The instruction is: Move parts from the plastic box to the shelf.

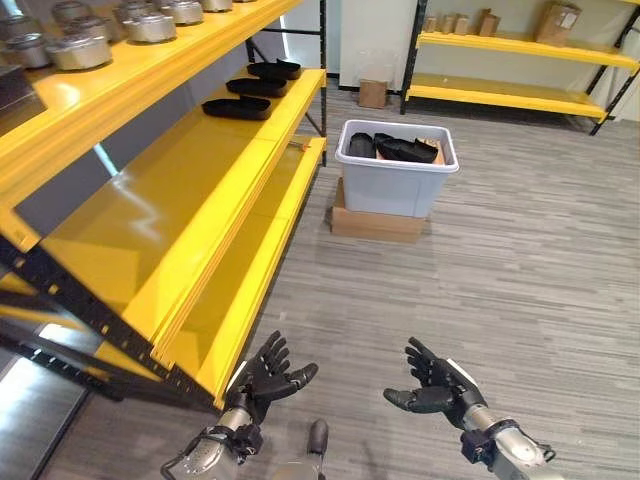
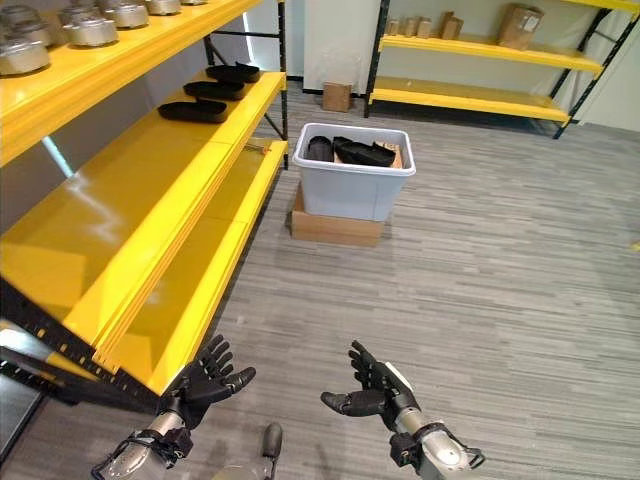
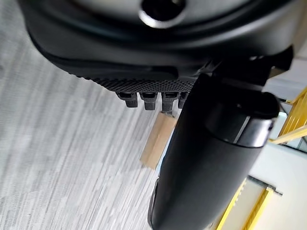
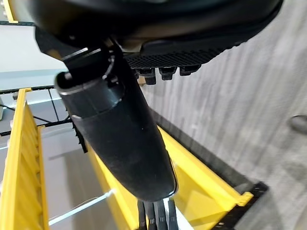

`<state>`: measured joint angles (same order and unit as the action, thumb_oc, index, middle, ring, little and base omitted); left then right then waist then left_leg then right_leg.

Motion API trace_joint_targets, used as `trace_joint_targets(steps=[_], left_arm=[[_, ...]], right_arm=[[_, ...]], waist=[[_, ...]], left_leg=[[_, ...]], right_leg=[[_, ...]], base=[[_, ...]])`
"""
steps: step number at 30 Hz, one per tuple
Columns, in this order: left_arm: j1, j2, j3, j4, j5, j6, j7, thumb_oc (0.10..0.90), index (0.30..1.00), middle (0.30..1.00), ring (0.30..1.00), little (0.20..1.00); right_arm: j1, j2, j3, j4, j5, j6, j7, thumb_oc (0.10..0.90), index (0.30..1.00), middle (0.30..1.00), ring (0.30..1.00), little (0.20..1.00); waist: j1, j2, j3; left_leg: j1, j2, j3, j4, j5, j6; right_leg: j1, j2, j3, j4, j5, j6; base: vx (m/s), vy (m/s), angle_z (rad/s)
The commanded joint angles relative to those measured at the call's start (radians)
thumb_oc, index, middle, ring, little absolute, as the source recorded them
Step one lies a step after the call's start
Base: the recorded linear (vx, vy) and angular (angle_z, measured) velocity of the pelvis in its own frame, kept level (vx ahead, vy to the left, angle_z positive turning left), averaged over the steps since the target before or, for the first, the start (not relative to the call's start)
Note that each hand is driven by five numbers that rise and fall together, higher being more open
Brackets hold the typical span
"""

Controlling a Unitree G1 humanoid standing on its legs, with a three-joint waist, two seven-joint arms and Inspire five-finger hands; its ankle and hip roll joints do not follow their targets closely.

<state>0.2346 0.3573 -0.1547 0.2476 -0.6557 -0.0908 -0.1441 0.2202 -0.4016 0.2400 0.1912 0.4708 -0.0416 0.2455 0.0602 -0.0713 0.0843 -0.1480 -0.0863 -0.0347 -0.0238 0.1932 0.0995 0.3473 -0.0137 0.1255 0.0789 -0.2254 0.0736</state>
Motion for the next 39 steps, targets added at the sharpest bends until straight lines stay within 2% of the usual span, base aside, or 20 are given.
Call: trace_joint_targets(steps=[1, 4, 5, 6, 9, 10, 11, 12, 13, 15, 17, 18, 19, 21, 24, 27, 29, 33, 37, 39], left_arm=[[-0.078, 0.013, 0.005, -0.094, 0.009, -0.096, -0.024, 0.9, 1.0, 1.0, 1.0, 1.0], [-0.079, 0.013, 0.015, -0.095, 0.008, -0.095, -0.015, 0.9, 1.0, 1.0, 1.0, 1.0], [-0.076, 0.015, 0.023, -0.096, 0.01, -0.093, -0.012, 0.9, 1.0, 1.0, 1.0, 1.0], [-0.076, 0.015, 0.023, -0.096, 0.01, -0.093, -0.012, 0.9, 1.0, 1.0, 1.0, 1.0], [-0.081, 0.02, 0.021, -0.092, 0.017, -0.094, -0.006, 0.9, 1.0, 1.0, 1.0, 1.0], [-0.09, 0.028, 0.021, -0.095, 0.021, -0.096, 0.002, 0.9, 1.0, 1.0, 1.0, 1.0], [-0.09, 0.028, 0.021, -0.095, 0.021, -0.096, 0.002, 0.9, 1.0, 1.0, 1.0, 1.0], [-0.098, 0.035, 0.019, -0.095, 0.026, -0.095, 0.009, 0.9, 1.0, 1.0, 1.0, 1.0], [-0.098, 0.035, 0.019, -0.095, 0.026, -0.095, 0.009, 0.9, 1.0, 1.0, 1.0, 1.0], [-0.095, 0.035, 0.021, -0.095, 0.029, -0.093, 0.014, 0.9, 1.0, 1.0, 1.0, 1.0], [-0.09, 0.034, 0.026, -0.094, 0.012, -0.088, 0.01, 0.9, 1.0, 1.0, 1.0, 1.0], [-0.089, 0.034, 0.026, -0.094, 0.012, -0.088, 0.01, 0.9, 1.0, 1.0, 1.0, 1.0], [-0.087, 0.032, 0.028, -0.091, 0.008, -0.087, 0.004, 0.9, 1.0, 1.0, 1.0, 1.0], [-0.089, 0.029, 0.03, -0.085, 0.002, -0.089, -0.001, 0.9, 1.0, 1.0, 1.0, 1.0], [-0.087, 0.021, 0.035, -0.076, 0.015, -0.097, 0.001, 0.9, 1.0, 1.0, 1.0, 1.0], [-0.084, 0.005, 0.036, -0.06, 0.024, -0.102, -0.009, 0.9, 1.0, 1.0, 1.0, 1.0], [-0.099, -0.013, 0.033, -0.046, 0.016, -0.101, -0.001, 0.9, 1.0, 1.0, 1.0, 1.0], [-0.12, -0.021, 0.01, -0.051, 0.0, -0.102, -0.002, 0.9, 1.0, 1.0, 1.0, 1.0], [-0.135, -0.022, -0.01, -0.066, -0.022, -0.097, -0.001, 0.9, 1.0, 1.0, 1.0, 1.0], [-0.127, -0.015, -0.011, -0.076, -0.025, -0.089, 0.0, 0.9, 1.0, 1.0, 1.0, 1.0]], right_arm=[[-0.067, -0.021, -0.034, -0.077, -0.013, -0.074, 0.016, 0.9, 1.0, 1.0, 1.0, 1.0], [-0.075, -0.019, -0.027, -0.081, -0.018, -0.07, 0.02, 0.9, 1.0, 1.0, 1.0, 1.0], [-0.079, -0.021, -0.026, -0.094, -0.021, -0.069, 0.029, 0.9, 1.0, 1.0, 1.0, 1.0], [-0.079, -0.021, -0.026, -0.094, -0.021, -0.069, 0.029, 0.9, 1.0, 1.0, 1.0, 1.0], [-0.087, -0.017, -0.019, -0.092, -0.019, -0.071, 0.031, 0.9, 1.0, 1.0, 1.0, 1.0], [-0.097, -0.014, -0.012, -0.095, -0.021, -0.073, 0.028, 0.9, 1.0, 1.0, 1.0, 1.0], [-0.098, -0.014, -0.012, -0.095, -0.021, -0.073, 0.028, 0.9, 1.0, 1.0, 1.0, 1.0], [-0.106, -0.013, -0.005, -0.101, -0.024, -0.071, 0.031, 0.9, 1.0, 1.0, 1.0, 1.0], [-0.107, -0.013, -0.005, -0.101, -0.024, -0.071, 0.031, 0.9, 1.0, 1.0, 1.0, 1.0], [-0.104, -0.007, 0.0, -0.1, -0.028, -0.07, 0.028, 0.9, 1.0, 1.0, 1.0, 1.0], [-0.107, -0.003, 0.006, -0.096, -0.013, -0.067, 0.023, 0.9, 1.0, 1.0, 1.0, 1.0], [-0.107, -0.004, 0.007, -0.096, -0.013, -0.067, 0.023, 0.9, 1.0, 1.0, 1.0, 1.0], [-0.107, -0.003, 0.006, -0.094, -0.005, -0.067, 0.023, 0.9, 1.0, 1.0, 1.0, 1.0], [-0.104, -0.005, 0.009, -0.087, -0.001, -0.064, 0.025, 0.9, 1.0, 1.0, 1.0, 1.0], [-0.085, -0.013, 0.003, -0.1, -0.027, -0.056, 0.031, 0.9, 1.0, 1.0, 1.0, 1.0], [-0.065, -0.024, -0.006, -0.104, -0.035, -0.054, 0.034, 0.9, 1.0, 1.0, 1.0, 1.0], [-0.067, -0.039, -0.01, -0.104, -0.009, -0.054, 0.037, 0.9, 1.0, 1.0, 1.0, 1.0], [-0.069, -0.055, -0.01, -0.105, 0.019, -0.062, 0.036, 0.9, 1.0, 1.0, 1.0, 1.0], [-0.046, -0.071, -0.015, -0.116, 0.04, -0.067, 0.028, 0.9, 1.0, 1.0, 1.0, 1.0], [-0.036, -0.083, -0.027, -0.128, 0.042, -0.071, 0.024, 0.9, 1.0, 1.0, 1.0, 1.0]], waist=[[0.004, 0.017, -0.064], [0.008, 0.012, -0.068], [0.01, 0.007, -0.071], [0.01, 0.007, -0.071], [0.003, 0.012, -0.058], [-0.013, 0.027, -0.032], [-0.012, 0.026, -0.032], [-0.026, 0.051, -0.005], [-0.027, 0.05, -0.002], [-0.033, 0.078, 0.012], [-0.044, 0.097, 0.014], [-0.049, 0.098, 0.019], [-0.052, 0.095, 0.018], [-0.07, 0.09, 0.024], [-0.078, 0.096, 0.031], [-0.088, 0.071, 0.007], [-0.098, 0.077, -0.021], [-0.107, 0.093, -0.029], [-0.103, 0.072, -0.007], [-0.092, 0.04, 0.022]], left_leg=[[-0.014, 0.048, 0.034, 0.061, -0.116, -0.085], [-0.017, 0.039, 0.048, 0.081, -0.143, -0.076], [-0.015, 0.028, 0.06, 0.114, -0.184, -0.06], [-0.015, 0.028, 0.06, 0.115, -0.184, -0.06], [0.008, 0.024, 0.058, 0.123, -0.213, -0.044], [0.046, 0.029, 0.042, 0.113, -0.226, -0.032], [0.045, 0.029, 0.043, 0.113, -0.225, -0.032], [0.092, 0.044, 0.032, 0.103, -0.233, -0.021], [0.094, 0.043, 0.032, 0.102, -0.233, -0.021], [0.144, 0.055, 0.022, 0.084, -0.244, -0.015], [0.196, 0.065, 0.016, 0.062, -0.259, -0.029], [0.203, 0.066, 0.012, 0.06, -0.261, -0.03], [0.214, 0.064, 0.011, 0.054, -0.267, -0.038], [0.251, 0.06, -0.005, 0.034, -0.283, -0.057], [0.315, 0.079, -0.017, 0.005, -0.309, -0.081], [0.365, 0.101, -0.021, -0.01, -0.329, -0.102], [0.378, 0.156, -0.042, 0.015, -0.325, -0.128], [0.345, 0.196, -0.055, 0.083, -0.293, -0.148], [0.225, 0.207, -0.057, 0.345, -0.098, -0.185], [0.113, 0.202, -0.033, 0.557, -0.017, -0.195]], right_leg=[[-0.142, -0.041, -0.035, -0.091, 0.136, 0.0], [-0.147, -0.061, -0.027, -0.076, 0.156, 0.016], [-0.163, -0.078, -0.022, -0.027, 0.178, 0.033], [-0.163, -0.078, -0.022, -0.027, 0.178, 0.033], [-0.24, -0.053, -0.015, 0.133, 0.23, 0.062], [-0.329, -0.028, -0.029, 0.297, 0.308, 0.097], [-0.332, -0.029, -0.029, 0.303, 0.305, 0.097], [-0.401, -0.016, -0.065, 0.422, 0.344, 0.109], [-0.4, -0.018, -0.066, 0.425, 0.342, 0.109], [-0.486, -0.051, -0.146, 0.489, 0.319, 0.079], [-0.555, -0.103, -0.209, 0.361, 0.252, 0.042], [-0.546, -0.103, -0.214, 0.36, 0.249, 0.042], [-0.565, -0.12, -0.212, 0.273, 0.251, 0.041], [-0.577, -0.145, -0.17, 0.063, 0.297, 0.056], [-0.6, -0.203, -0.145, -0.084, 0.377, 0.092], [-0.568, -0.179, -0.157, -0.082, 0.394, 0.089], [-0.572, -0.117, -0.171, -0.023, 0.367, 0.064], [-0.574, -0.078, -0.201, 0.026, 0.312, 0.034], [-0.493, -0.039, -0.207, 0.004, 0.259, -0.028], [-0.445, -0.042, -0.205, -0.017, 0.241, -0.061]], base=[[0.26, 0.162, -0.5], [0.18, 0.116, -0.24], [0.19, 0.117, -0.23], [0.19, 0.111, -0.36], [0.09, 0.064, -0.16], [0.02, 0.038, -0.04], [0.07, 0.083, 0.09], [0.05, 0.042, 0.29], [0.12, 0.068, 0.18], [0.18, 0.064, 0.1], [0.27, -0.022, -0.04], [0.24, -0.1, -0.07], [0.19, -0.115, 0.15], [0.29, -0.179, 0.26], [0.28, -0.175, 0.22], [0.29, -0.252, 0.27], [0.36, -0.389, 0.53], [0.2, -0.263, 0.35], [0.18, -0.234, 0.05], [0.11, -0.212, -0.08]])
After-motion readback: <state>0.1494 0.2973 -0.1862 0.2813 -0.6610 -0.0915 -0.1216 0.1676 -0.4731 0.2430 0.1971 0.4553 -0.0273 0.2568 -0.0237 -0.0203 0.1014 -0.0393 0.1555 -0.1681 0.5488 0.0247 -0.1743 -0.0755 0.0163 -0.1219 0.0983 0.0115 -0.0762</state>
